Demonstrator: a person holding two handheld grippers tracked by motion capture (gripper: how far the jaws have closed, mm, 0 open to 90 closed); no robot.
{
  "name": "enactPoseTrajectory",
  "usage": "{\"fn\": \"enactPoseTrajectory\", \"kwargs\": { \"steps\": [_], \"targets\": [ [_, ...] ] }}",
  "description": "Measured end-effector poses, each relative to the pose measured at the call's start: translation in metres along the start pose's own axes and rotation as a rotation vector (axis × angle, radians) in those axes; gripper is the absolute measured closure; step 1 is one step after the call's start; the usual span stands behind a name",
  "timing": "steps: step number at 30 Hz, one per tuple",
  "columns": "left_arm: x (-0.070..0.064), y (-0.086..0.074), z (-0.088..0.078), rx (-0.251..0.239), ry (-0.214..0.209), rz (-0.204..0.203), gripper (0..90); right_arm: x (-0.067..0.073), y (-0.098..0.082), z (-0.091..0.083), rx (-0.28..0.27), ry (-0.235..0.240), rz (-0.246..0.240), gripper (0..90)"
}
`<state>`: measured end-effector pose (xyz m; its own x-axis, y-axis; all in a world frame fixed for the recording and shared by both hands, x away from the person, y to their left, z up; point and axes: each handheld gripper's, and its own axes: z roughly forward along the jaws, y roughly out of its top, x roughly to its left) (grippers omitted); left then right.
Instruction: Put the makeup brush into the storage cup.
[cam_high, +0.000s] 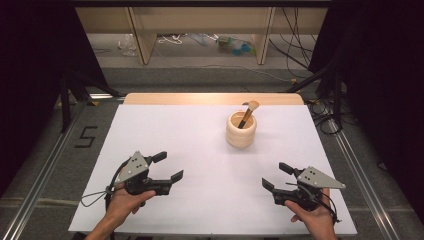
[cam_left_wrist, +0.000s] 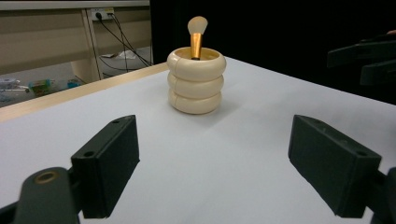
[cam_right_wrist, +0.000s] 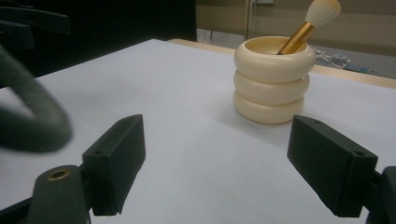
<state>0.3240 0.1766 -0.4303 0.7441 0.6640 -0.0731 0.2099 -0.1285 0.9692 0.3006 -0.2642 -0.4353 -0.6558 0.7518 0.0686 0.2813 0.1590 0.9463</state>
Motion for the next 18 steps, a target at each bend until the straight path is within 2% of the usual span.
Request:
{"fn": "enactPoseTrajectory", "kwargs": {
  "steps": [2,4,6,8,9,12,14,16,17,18],
  "targets": [
    [-0.001,-0.003,-0.001,0.002,-0.006,-0.005,16.5,0.000,0.000,0.000,0.005,-0.002,0.010,20.4],
    [-0.003,-0.005,-0.004,0.010,0.002,-0.007,16.5,-0.001,0.000,0.001,-0.006,0.002,-0.012,20.4],
    [-0.003,-0.007,-0.006,0.004,0.000,-0.001,16.5,0.001,0.000,-0.001,0.008,-0.003,0.016,20.4],
    [-0.006,-0.009,-0.008,0.006,0.008,-0.016,16.5,0.000,0.000,-0.001,0.013,0.000,0.006,20.4],
    [-0.006,-0.009,-0.009,0.008,0.006,-0.008,16.5,0.000,0.000,0.000,0.002,-0.005,0.004,20.4],
    [-0.008,-0.011,-0.011,0.014,0.009,0.003,16.5,0.001,0.000,-0.001,0.016,-0.001,0.016,20.4],
    [-0.008,-0.010,-0.012,0.009,0.011,0.003,16.5,-0.001,0.000,0.000,-0.005,-0.009,-0.020,20.4],
    [-0.009,-0.011,-0.013,0.008,0.016,-0.002,16.5,0.001,0.000,-0.001,0.018,-0.002,0.017,20.4],
    [-0.010,-0.012,-0.014,0.010,0.014,0.001,16.5,0.001,0.000,-0.001,0.006,-0.006,0.016,20.4],
    [-0.011,-0.013,-0.014,0.011,0.017,-0.013,16.5,0.000,0.000,0.000,0.002,-0.007,0.003,20.4]
  ]
}}
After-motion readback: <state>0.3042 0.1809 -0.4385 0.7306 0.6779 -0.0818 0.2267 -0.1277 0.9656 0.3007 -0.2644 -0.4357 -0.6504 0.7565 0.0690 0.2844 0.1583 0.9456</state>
